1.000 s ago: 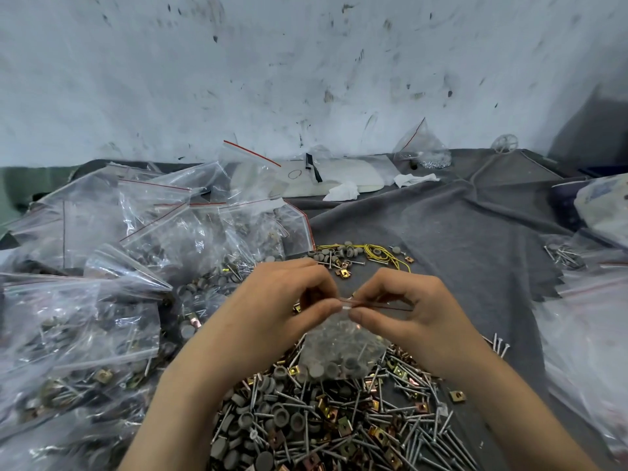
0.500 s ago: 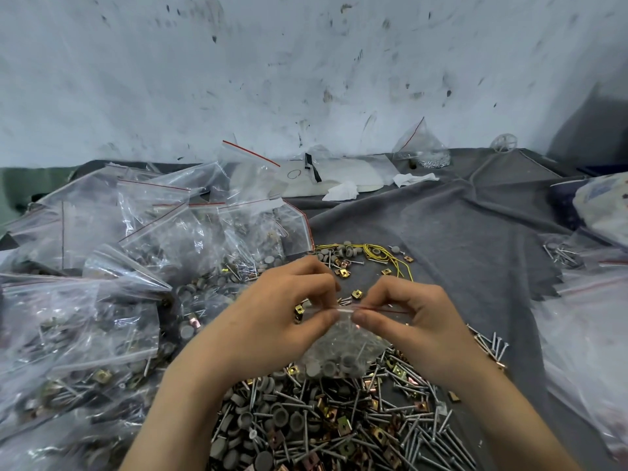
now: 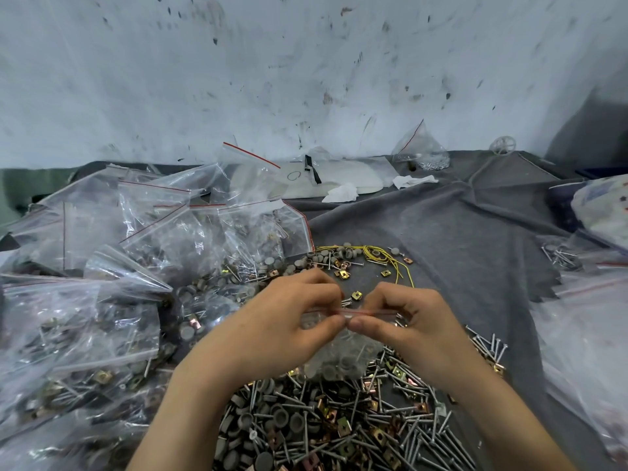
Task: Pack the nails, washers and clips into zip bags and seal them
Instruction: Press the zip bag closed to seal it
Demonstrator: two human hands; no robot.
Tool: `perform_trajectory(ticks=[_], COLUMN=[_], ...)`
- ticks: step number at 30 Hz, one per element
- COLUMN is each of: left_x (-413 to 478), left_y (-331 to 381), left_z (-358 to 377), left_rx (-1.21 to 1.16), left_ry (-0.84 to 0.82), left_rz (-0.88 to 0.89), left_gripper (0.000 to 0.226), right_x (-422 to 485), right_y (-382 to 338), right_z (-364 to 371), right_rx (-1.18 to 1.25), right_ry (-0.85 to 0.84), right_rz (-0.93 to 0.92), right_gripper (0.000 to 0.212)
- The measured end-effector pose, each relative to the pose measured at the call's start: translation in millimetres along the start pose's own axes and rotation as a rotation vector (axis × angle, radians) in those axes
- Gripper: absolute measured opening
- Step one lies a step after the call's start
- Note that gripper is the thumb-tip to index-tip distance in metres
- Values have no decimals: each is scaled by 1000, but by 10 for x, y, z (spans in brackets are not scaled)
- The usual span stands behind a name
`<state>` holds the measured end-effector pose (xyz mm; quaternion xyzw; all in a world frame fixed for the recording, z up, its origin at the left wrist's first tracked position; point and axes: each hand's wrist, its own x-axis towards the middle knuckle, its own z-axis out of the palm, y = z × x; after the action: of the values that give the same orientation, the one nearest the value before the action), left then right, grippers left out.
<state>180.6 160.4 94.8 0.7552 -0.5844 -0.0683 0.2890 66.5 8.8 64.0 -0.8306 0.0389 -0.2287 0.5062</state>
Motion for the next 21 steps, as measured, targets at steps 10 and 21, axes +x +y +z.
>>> perform_trajectory(ticks=[10, 21], left_x=[-18, -5], left_y=[-17, -166], left_z=[-50, -92], left_rx=[-29, -192], left_ry=[3, 15], left_rz=[-12, -39], left_gripper=[27, 36], right_x=[-17, 11], right_y=[132, 154], right_z=[-58, -56], right_rx=[81, 228], right_ry=[91, 67], right_rz=[77, 123], right_gripper=[24, 31])
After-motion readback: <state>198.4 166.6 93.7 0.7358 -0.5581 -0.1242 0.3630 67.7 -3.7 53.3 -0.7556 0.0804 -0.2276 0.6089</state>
